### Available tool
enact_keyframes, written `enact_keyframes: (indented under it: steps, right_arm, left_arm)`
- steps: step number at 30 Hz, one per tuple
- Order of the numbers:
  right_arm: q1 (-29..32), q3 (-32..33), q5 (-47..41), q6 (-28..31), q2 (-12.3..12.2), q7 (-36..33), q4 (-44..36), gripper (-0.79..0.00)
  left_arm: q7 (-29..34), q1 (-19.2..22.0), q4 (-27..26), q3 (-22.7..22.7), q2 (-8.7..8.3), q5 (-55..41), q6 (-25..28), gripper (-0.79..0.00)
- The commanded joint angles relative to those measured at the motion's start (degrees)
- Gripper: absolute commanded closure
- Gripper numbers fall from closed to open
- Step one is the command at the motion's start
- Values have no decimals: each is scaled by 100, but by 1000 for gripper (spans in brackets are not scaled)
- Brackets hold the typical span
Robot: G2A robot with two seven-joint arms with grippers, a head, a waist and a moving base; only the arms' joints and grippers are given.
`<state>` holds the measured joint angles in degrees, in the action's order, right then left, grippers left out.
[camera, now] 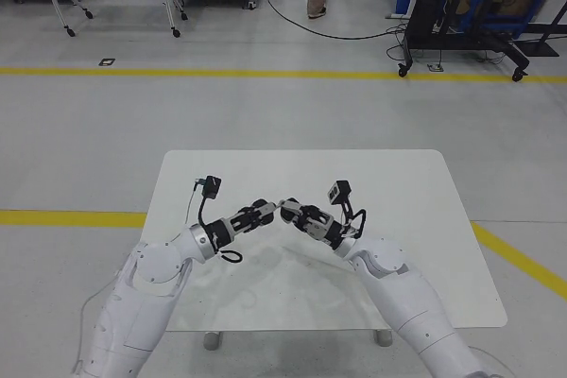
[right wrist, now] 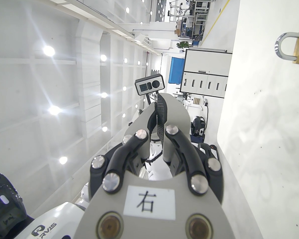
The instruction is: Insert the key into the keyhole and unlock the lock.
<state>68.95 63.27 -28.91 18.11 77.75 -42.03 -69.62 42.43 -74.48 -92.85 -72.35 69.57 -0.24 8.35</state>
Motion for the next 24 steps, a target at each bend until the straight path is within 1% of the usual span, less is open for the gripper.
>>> enact_keyframes:
  steps: [1, 6, 10, 18, 20, 22, 24]
  right_arm:
    - [0, -9, 9, -7, 1, -4, -3, 0]
    - [0, -32, 32, -2, 1, -24, -4, 0]
    - [0, -42, 40, -3, 2, -26, -3, 0]
    - [18, -51, 35, 14, -1, -62, -32, 0]
    - [20, -48, 43, 13, -3, -59, -36, 0]
    - [25, -48, 50, 10, -5, -52, -44, 0]
    - [31, -47, 52, 9, -6, -50, -52, 0]
  left_arm:
    - [-3, 12, -4, 10, -9, 101, -19, -175]
    - [-31, 6, -31, 35, -21, 129, -64, -163]
    - [-34, 10, -34, 71, -30, 161, -58, -132]
    - [-58, 17, -54, 122, -49, 243, -103, -95]
    - [-64, 22, -52, 129, -54, 254, -108, -65]
    - [-66, 28, -47, 135, -59, 273, -123, -9]
    - [-85, 32, -48, 141, -63, 285, -154, 0]
